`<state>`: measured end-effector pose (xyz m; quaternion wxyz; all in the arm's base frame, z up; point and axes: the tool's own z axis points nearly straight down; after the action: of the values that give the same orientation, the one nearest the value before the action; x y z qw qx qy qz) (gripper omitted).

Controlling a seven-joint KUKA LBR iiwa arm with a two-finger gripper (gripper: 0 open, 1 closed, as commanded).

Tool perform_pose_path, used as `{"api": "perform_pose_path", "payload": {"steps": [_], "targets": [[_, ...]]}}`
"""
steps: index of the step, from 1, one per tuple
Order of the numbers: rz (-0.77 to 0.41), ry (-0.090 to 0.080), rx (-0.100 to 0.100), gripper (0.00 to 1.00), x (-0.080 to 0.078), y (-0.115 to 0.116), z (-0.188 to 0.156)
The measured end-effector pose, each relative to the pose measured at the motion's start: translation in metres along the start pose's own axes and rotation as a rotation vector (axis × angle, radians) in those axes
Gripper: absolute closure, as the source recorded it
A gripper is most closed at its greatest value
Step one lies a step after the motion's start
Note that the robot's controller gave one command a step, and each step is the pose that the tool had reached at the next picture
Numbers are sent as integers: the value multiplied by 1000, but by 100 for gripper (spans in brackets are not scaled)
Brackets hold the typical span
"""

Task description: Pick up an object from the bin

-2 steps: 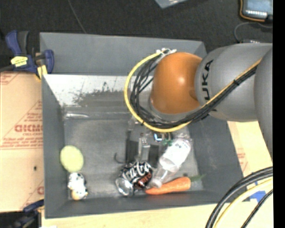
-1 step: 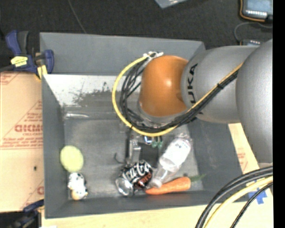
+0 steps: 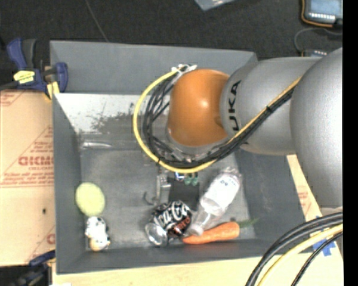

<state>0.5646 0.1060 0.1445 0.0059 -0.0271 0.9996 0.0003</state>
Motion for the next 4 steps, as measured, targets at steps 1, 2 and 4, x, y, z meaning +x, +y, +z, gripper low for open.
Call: {"api": "perform_pose_path", "payload": {"steps": [1, 2, 4], "targets": [[-102, 5, 3, 0, -18, 12, 13], [-129, 0, -3, 0, -6, -12, 11], [-35, 6, 0, 0, -5, -61, 65]]}}
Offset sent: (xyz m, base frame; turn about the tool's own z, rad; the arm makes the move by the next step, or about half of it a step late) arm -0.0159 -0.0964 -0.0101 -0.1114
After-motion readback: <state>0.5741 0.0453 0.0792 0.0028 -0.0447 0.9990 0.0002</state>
